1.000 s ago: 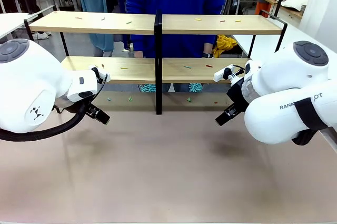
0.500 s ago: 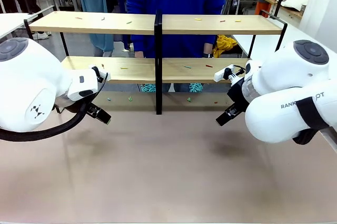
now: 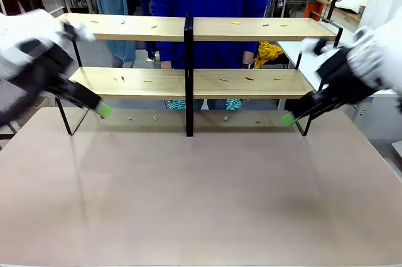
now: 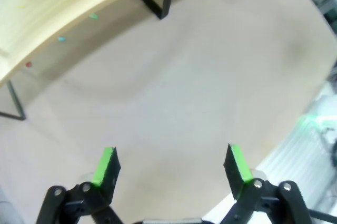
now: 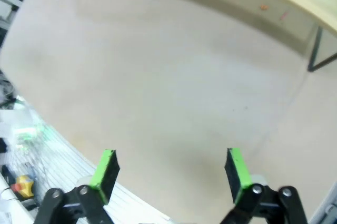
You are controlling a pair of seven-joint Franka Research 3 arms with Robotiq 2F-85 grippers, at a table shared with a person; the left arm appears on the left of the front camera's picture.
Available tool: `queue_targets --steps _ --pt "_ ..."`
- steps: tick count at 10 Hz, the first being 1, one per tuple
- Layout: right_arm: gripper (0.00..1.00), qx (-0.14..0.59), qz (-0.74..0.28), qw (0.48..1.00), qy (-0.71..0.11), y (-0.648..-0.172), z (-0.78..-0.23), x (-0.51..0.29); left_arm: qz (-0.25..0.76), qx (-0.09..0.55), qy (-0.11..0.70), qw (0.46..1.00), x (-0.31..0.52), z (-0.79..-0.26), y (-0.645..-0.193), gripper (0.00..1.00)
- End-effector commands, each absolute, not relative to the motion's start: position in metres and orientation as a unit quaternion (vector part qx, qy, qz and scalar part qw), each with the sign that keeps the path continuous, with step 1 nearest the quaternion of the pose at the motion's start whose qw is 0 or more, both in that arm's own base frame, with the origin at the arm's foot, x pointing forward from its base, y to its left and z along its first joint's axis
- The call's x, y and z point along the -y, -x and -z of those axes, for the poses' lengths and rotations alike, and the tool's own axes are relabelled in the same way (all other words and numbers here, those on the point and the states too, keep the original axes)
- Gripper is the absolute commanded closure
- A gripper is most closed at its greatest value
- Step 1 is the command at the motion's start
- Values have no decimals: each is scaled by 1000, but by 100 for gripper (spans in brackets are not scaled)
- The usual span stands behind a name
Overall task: Clean the shelves.
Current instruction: Pick up the Duster when the human hands it over.
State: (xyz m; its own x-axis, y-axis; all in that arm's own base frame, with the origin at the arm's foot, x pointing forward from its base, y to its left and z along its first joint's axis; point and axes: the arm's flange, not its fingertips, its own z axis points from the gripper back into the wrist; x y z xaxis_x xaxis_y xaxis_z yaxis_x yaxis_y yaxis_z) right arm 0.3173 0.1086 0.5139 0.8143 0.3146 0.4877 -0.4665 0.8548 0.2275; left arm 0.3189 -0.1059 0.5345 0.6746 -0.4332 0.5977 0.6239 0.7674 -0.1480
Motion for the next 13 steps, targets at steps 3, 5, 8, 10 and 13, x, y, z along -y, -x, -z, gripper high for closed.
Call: queue_targets --steps 3,5,8,10,13 --pt "0 238 -116 933 -243 -286 -607 -58 153 308 279 896 -9 -597 -238 0" --pt "0 312 -82 921 -219 -263 -643 -59 40 375 255 890 -33 -615 -228 0" --pt "0 436 -108 886 -115 -233 -651 -111 59 502 156 849 12 -630 -199 0" --pt "0 484 -162 853 -105 -214 -652 -129 100 535 118 831 41 -635 -179 0" --pt "0 482 -171 852 -110 -208 -646 -133 144 543 102 821 64 -633 -175 0"
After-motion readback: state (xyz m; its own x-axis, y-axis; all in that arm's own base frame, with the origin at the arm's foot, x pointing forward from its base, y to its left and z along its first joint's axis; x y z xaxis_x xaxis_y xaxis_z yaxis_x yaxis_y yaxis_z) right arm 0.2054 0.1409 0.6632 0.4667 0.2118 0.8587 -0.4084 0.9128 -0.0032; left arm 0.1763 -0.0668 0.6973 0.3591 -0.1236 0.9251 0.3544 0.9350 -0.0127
